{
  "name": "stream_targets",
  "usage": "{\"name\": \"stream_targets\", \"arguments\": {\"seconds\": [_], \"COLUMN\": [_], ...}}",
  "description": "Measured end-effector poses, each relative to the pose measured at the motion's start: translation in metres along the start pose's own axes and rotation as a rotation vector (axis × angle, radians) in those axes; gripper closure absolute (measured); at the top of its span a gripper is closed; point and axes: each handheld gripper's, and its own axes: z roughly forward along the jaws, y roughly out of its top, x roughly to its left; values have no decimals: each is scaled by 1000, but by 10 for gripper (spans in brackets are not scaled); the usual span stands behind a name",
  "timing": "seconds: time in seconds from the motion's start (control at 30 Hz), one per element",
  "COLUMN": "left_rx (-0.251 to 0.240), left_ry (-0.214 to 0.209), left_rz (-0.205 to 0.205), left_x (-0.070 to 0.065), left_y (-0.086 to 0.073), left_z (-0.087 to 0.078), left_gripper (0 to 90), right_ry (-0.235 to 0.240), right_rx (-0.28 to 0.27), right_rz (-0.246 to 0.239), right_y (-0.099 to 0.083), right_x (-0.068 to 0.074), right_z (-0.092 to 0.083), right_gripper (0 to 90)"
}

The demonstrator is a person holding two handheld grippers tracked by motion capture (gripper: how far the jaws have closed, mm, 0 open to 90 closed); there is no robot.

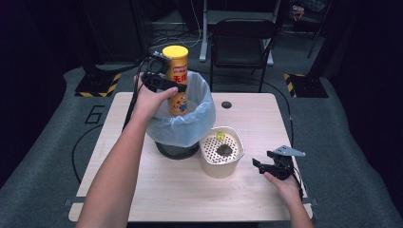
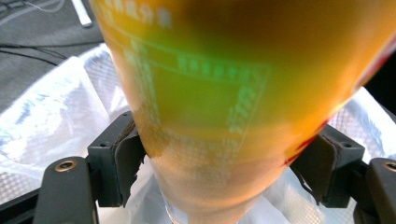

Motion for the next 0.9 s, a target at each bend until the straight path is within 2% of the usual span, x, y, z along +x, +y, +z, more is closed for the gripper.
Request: {"name": "stream_targets", "arguments": {"seconds": [0.07,0.2,0.33,0.43,0.53,0.57,0.6,0.63,0.7,0.73,0.87,0.9], "left_rx": [4,24,16,-11,-19,-19,-21,-26,-19,-30,-42,-49], "left_ry": [15,10,28,34,38,37,39,44,41,43,17,15], "left_rz": [5,-21,-9,-14,3,8,14,23,35,28,53,47], "left_x": [1,7,9,9,8,8,7,5,6,5,5,5], "left_y": [-1,-3,-5,-6,-8,-8,-9,-11,-12,-13,-22,-25], "left_z": [0,-4,-12,-19,-29,-31,-34,-40,-43,-47,-64,-67], "left_gripper": [192,130,132,144,150,154,155,156,159,163,190,190], "right_ry": [0,2,6,-5,-5,-7,-5,-4,-4,-4,-11,-10], "right_rx": [-1,-1,-5,0,2,-1,2,1,2,1,0,0], "right_rz": [-1,3,10,-1,3,-10,10,7,8,3,1,0], "right_y": [0,0,0,0,0,0,0,-1,-1,-1,-1,-1], "right_x": [0,1,0,0,1,0,1,1,1,0,0,0], "right_z": [0,0,-1,0,-1,-1,-1,-1,-1,-1,-2,-2], "right_gripper": [219,219,219,219,219,219,219,219,219,219,219,219]}}
